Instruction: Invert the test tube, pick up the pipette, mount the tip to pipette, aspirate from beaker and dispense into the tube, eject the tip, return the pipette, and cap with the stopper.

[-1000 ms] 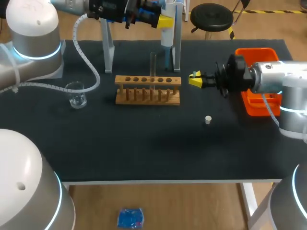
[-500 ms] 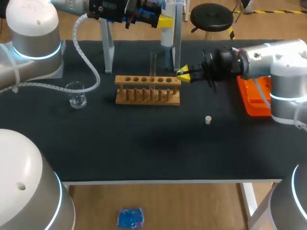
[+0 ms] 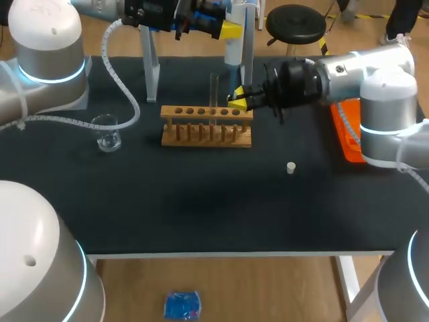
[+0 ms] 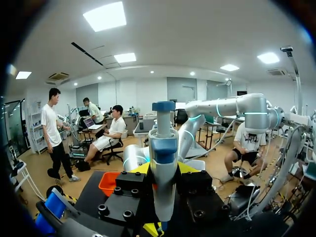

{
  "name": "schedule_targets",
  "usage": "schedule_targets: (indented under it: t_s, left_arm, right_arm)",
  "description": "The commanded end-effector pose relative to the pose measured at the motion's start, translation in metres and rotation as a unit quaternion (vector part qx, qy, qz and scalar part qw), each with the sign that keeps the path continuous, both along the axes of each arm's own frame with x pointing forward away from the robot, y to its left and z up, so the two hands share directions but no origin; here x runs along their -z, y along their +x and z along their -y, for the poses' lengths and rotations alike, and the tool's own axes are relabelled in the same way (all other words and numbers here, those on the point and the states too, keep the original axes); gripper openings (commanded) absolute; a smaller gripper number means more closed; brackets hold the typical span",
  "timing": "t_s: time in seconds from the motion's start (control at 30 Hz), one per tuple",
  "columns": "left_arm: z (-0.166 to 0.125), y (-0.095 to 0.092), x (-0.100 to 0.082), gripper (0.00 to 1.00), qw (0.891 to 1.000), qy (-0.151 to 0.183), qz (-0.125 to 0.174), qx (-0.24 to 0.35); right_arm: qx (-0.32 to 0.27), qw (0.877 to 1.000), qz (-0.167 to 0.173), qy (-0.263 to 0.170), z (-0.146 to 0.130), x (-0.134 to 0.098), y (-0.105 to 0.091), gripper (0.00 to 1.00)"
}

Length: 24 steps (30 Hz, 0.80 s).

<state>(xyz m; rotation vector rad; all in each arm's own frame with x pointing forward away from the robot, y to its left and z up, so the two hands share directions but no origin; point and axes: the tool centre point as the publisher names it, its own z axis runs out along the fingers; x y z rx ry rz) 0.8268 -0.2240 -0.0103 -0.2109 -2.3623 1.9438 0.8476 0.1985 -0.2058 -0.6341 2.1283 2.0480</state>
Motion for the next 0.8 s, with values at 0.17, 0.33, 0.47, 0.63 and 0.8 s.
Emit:
schedule_targets:
  t_s: [0.17, 0.33, 0.47, 0.63, 0.8]
  left_arm:
    - [0.0, 0.0001, -0.0004, 0.0, 1.0, 0.0, 0.0, 0.0]
    - [0.0, 0.0001, -0.0004, 0.0, 1.0, 0.0, 0.0, 0.0]
    - [0.0, 0.0001, -0.0004, 0.0, 1.0, 0.0, 0.0, 0.0]
    - [0.0, 0.0001, -0.0004, 0.0, 1.0, 0.0, 0.0, 0.0]
    - [0.0, 0.0001, -0.0004, 0.0, 1.0, 0.0, 0.0, 0.0]
  right_arm:
    - [0.0, 1.0, -0.003, -0.008, 0.0009, 0.0068, 0.0002, 0.0]
    - [0.001, 1.0, -0.004, -0.012, 0.0005, 0.0085, 0.0018, 0.0]
    - [-0.001, 1.0, -0.003, -0.009, -0.0004, 0.0053, 0.002, 0.0]
    - [-0.002, 1.0, -0.001, -0.007, -0.0018, 0.0039, 0.002, 0.0]
    - [-0.003, 1.0, -0.001, -0.008, -0.0031, 0.0044, 0.0019, 0.0]
